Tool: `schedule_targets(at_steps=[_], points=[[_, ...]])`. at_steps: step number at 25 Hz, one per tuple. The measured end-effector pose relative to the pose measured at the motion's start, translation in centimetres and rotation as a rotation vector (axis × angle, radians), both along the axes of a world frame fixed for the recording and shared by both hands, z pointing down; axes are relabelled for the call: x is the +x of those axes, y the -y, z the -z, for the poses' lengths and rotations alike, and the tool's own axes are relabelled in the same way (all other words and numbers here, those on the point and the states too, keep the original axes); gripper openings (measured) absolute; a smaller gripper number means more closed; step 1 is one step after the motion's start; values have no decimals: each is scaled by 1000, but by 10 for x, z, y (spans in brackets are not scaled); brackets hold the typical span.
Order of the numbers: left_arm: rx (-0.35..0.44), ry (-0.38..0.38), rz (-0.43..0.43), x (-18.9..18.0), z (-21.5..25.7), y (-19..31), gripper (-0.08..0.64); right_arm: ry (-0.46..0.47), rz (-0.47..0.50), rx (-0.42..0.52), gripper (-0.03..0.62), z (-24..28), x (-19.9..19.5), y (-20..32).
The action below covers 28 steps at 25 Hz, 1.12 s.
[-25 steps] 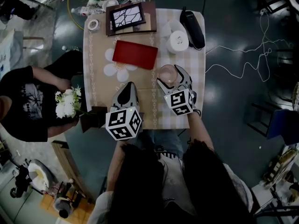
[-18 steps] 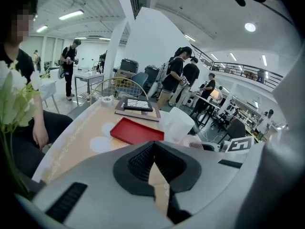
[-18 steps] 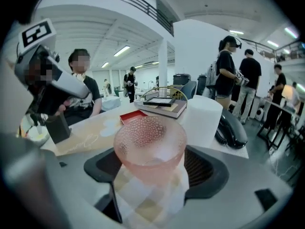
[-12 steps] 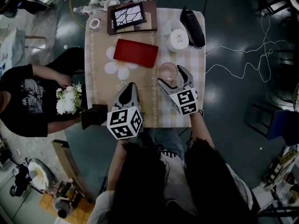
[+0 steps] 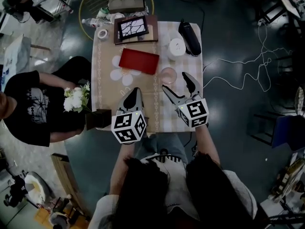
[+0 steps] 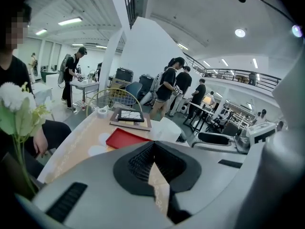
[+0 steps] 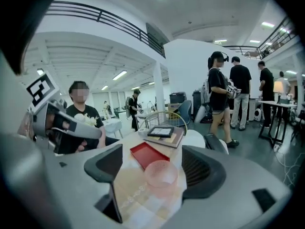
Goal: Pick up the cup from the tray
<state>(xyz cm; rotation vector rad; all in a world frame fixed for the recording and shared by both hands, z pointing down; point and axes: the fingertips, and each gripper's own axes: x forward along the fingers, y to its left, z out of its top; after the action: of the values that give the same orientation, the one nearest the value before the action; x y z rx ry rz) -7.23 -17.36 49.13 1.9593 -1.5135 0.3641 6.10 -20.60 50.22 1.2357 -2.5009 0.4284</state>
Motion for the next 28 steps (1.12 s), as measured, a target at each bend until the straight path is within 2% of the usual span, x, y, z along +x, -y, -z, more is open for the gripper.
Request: schedule_targets(at_steps=[3,7,13,17,18,22,28], points=[[42,-14,-1,1,19,-6,8,55,23,31,393,30,-10,-15],[92,-30,-21,7,39,-21,8,42,46,38,379,46,-23,-40],[118,-53,-70,15,53,-54,8,50,-21,38,179,64,-30,-73],[129,-63,-96,19,61,-74,8,56,-49,-2,40,69,-38,-92],[134,-65,-103,21,63,-78,8,61,-63,-10,23,71,-38,-95],[151,-74,-126,29,71,-94,8,76,-86,-14,11,83,-40,-110],[180,-74,-144,27,80,-111,8,14,-109,13,9,88,-46,-130]])
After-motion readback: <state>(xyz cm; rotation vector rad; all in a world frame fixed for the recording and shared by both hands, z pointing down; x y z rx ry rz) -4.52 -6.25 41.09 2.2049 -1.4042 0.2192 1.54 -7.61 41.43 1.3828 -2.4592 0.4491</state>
